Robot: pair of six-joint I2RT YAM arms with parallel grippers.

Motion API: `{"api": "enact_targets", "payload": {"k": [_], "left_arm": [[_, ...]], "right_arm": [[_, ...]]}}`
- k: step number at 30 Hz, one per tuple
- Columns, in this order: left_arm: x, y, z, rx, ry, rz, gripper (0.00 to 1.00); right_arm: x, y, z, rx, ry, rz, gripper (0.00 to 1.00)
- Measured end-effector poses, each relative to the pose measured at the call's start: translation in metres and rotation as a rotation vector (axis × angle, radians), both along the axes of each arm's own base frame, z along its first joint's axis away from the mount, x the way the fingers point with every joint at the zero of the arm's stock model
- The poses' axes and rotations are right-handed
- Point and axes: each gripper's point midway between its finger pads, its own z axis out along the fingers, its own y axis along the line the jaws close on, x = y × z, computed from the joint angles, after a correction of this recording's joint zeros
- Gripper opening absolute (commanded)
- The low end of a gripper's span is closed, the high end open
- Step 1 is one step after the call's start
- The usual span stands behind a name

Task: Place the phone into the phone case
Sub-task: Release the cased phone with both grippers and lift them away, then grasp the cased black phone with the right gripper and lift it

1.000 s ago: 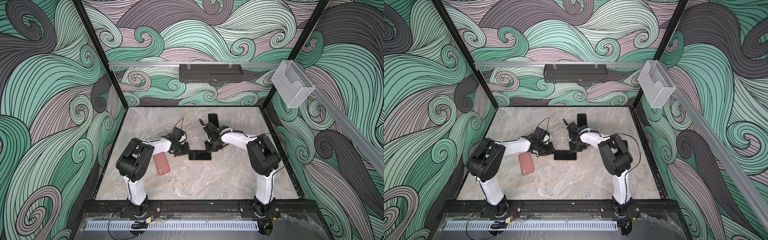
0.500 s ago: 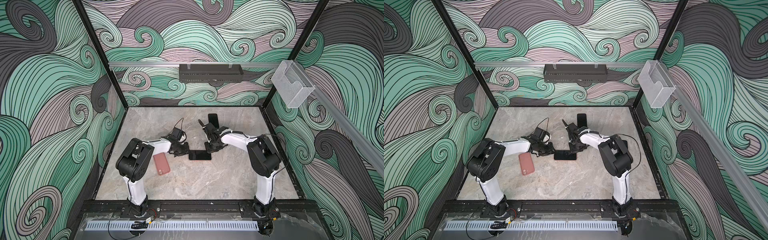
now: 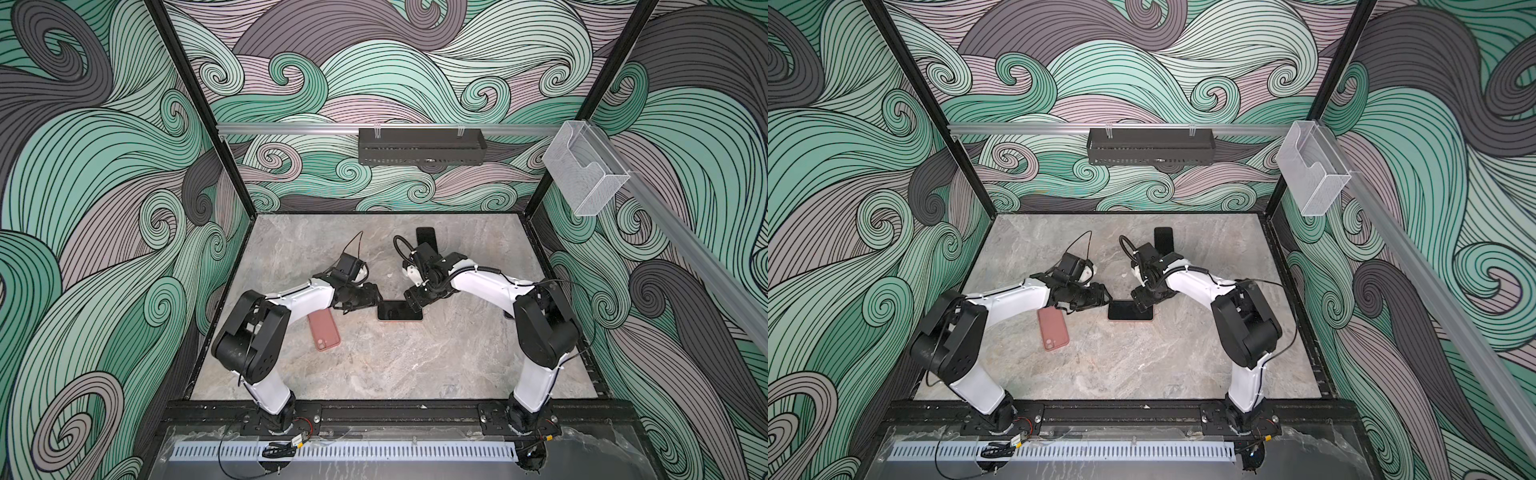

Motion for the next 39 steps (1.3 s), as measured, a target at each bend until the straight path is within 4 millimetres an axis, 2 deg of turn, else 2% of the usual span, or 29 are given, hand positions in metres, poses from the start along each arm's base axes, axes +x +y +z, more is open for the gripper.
{"api": "enact_targets", "payload": {"k": [5, 11, 17, 23, 28, 35, 39], "left_arm": [[-0.005, 0.022, 0.021, 0.075, -0.071, 0.038, 0.81], [-0.019, 0.068, 0.037, 0.233, -0.138, 0.14, 0.98], [-0.043, 0.124, 0.051, 0.382, -0.226, 0.28, 0.99], [-0.071, 0.165, 0.044, 0.466, -0.237, 0.403, 0.98], [-0.086, 0.182, 0.04, 0.473, -0.251, 0.472, 0.98], [-0.091, 0.189, 0.042, 0.46, -0.264, 0.516, 0.98], [-0.092, 0.19, 0.044, 0.457, -0.269, 0.526, 0.99]], "right_arm": [[-0.01, 0.015, 0.014, 0.017, -0.06, 0.195, 0.85], [-0.024, 0.026, 0.008, -0.031, -0.094, 0.431, 0.88], [-0.021, 0.029, 0.003, -0.045, -0.137, 0.571, 0.91], [-0.009, 0.04, -0.022, -0.083, -0.098, 0.65, 0.91], [-0.007, 0.041, -0.036, -0.106, -0.07, 0.693, 0.91], [0.0, 0.047, -0.03, -0.11, -0.08, 0.728, 0.9], [-0.001, 0.046, -0.044, -0.127, -0.037, 0.741, 0.9]]}}
